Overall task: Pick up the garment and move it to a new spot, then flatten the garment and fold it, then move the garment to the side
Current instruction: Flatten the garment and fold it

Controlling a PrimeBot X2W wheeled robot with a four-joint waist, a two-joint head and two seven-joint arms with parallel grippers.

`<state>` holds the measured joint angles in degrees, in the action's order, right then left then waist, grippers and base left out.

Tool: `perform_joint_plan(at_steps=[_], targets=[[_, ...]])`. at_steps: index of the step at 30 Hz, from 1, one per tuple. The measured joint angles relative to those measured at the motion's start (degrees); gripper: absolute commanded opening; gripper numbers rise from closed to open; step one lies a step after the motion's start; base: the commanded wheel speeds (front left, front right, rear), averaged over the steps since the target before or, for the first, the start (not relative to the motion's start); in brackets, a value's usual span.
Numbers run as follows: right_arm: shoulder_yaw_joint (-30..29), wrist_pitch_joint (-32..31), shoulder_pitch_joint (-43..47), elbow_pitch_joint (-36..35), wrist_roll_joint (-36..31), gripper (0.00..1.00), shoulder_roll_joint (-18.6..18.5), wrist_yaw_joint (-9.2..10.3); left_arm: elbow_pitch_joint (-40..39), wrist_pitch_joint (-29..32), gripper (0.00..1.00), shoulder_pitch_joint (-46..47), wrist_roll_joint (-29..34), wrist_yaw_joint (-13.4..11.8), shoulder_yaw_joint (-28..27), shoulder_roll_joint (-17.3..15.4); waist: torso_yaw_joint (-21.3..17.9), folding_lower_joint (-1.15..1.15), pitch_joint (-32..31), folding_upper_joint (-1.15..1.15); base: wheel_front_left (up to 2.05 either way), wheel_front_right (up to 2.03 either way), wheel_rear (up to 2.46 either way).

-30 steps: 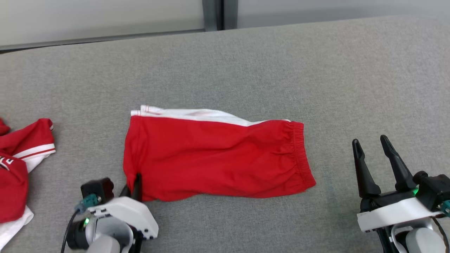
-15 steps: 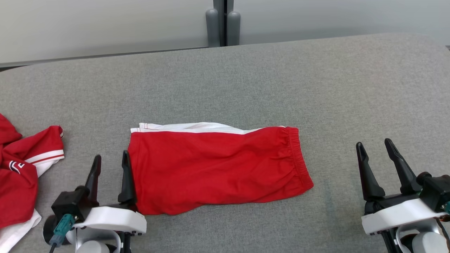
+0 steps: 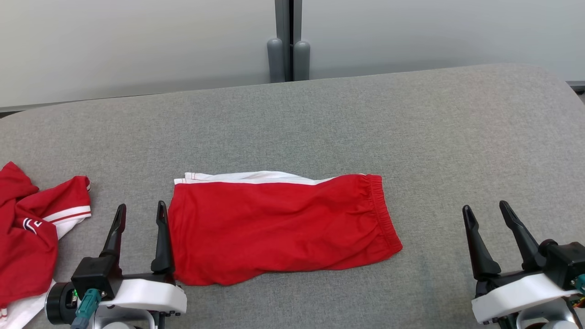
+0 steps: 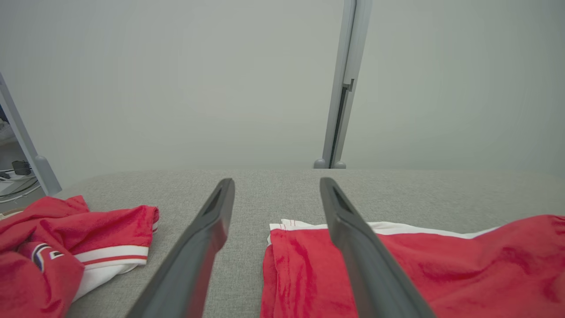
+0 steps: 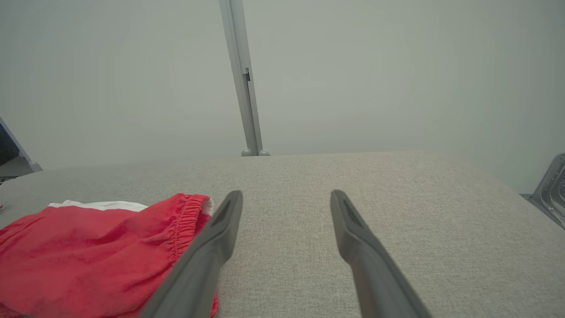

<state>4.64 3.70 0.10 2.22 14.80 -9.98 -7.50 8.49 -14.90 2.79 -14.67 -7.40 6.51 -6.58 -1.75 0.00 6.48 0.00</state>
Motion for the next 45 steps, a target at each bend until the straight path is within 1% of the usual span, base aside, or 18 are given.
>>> perform_joint_plan(at_steps=[7, 11, 14, 16, 19, 22, 28, 32, 33, 34, 35, 39, 43, 45], targets=[[-0.3, -0.4, 0.1, -0.8, -0.1, 1.00, 0.0, 0.00, 0.1, 0.0, 1.00, 0.0, 0.0, 0.0, 0.1, 0.2, 0.4, 0.00, 0.4, 0.00, 0.00, 0.00, 0.00], [-0.6, -1.0, 0.1, -0.5, -0.1, 1.00, -0.2, 0.00, 0.4, -0.1, 1.00, 0.3, 0.0, 0.0, 0.3, 0.4, 1.3, 0.00, 0.9, 0.00, 0.00, 0.00, 0.00], [0.5, -1.8, -0.8, 0.6, -0.1, 1.00, -0.5, 0.01, 0.4, -0.1, 1.00, 2.0, 0.0, 0.2, 0.7, 0.7, 2.5, 0.00, 1.9, 0.00, 0.00, 0.00, 0.00], [2.5, -2.5, -2.2, 1.6, 0.1, 1.00, -0.4, 0.01, 0.4, -0.1, 1.00, 3.2, 0.0, 0.3, 1.1, 1.2, 3.5, 0.00, 2.9, 0.00, 0.00, 0.00, 0.00], [6.3, -3.2, -5.1, 4.3, 0.7, 1.00, -0.3, 0.00, 0.5, -0.1, 1.00, 4.8, 0.0, 0.5, 1.9, 1.9, 5.2, 0.00, 4.5, 0.00, 0.00, 0.00, 0.00], [8.7, -3.9, -8.0, 8.0, 1.5, 1.00, 0.2, 0.00, 0.6, -0.1, 1.00, 6.0, 0.3, 0.7, 2.3, 2.3, 6.7, 0.00, 6.4, 0.00, 0.00, 0.00, 0.00], [7.0, -4.6, -11.5, 16.9, 2.8, 1.00, 0.7, 0.00, 1.3, -0.1, 1.00, 7.4, 0.8, 1.1, 2.7, 3.0, 9.0, 0.00, 9.0, 0.00, 0.00, 0.00, 0.00], [8.3, -5.0, -13.1, 19.5, 4.7, 1.00, 0.9, 0.00, 1.5, -0.1, 1.00, 8.1, 1.1, 1.3, 2.7, 3.2, 9.4, 0.00, 9.8, 0.00, 0.00, 0.00, 0.00], [8.8, -5.2, -13.7, 20.0, 5.3, 0.61, 0.7, 0.00, 1.5, -0.1, 1.00, 8.3, 1.1, 1.3, 2.6, 3.2, 9.4, 0.00, 9.9, 0.00, 0.00, 0.00, 0.00], [9.2, -5.5, -14.3, 20.5, 6.1, 0.37, 0.6, 0.00, 1.5, -0.1, 1.00, 8.3, 1.2, 1.3, 2.5, 3.3, 9.3, -0.01, 10.0, 0.00, 0.00, 0.00, 0.00], [9.6, -5.6, -14.5, 20.8, 6.9, 0.00, 0.3, 0.00, 1.5, -0.1, 1.00, 8.3, 1.2, 1.4, 2.4, 3.4, 9.2, 0.00, 10.0, 0.00, 0.00, 0.00, 0.00], [11.5, -5.7, -14.8, 20.5, 8.9, 0.00, -0.7, -0.09, 1.5, -0.1, 1.00, 8.3, 1.5, 1.5, 1.7, 3.4, 8.5, 0.00, 10.0, 0.00, 0.00, 0.00, 0.00], [11.9, -5.7, -14.1, 18.9, 10.0, 0.00, -3.8, -0.08, 1.7, -0.1, 1.00, 8.3, 2.0, 1.6, 1.1, 3.5, 7.4, 0.00, 10.0, 0.00, 0.00, 0.00, 0.00], [11.1, -6.0, -13.3, 18.0, 10.5, 0.00, -5.7, -0.08, 1.7, -0.1, 1.00, 8.3, 2.1, 1.7, 0.9, 3.5, 6.8, 0.00, 9.9, 0.00, 0.00, 0.00, 0.00]])
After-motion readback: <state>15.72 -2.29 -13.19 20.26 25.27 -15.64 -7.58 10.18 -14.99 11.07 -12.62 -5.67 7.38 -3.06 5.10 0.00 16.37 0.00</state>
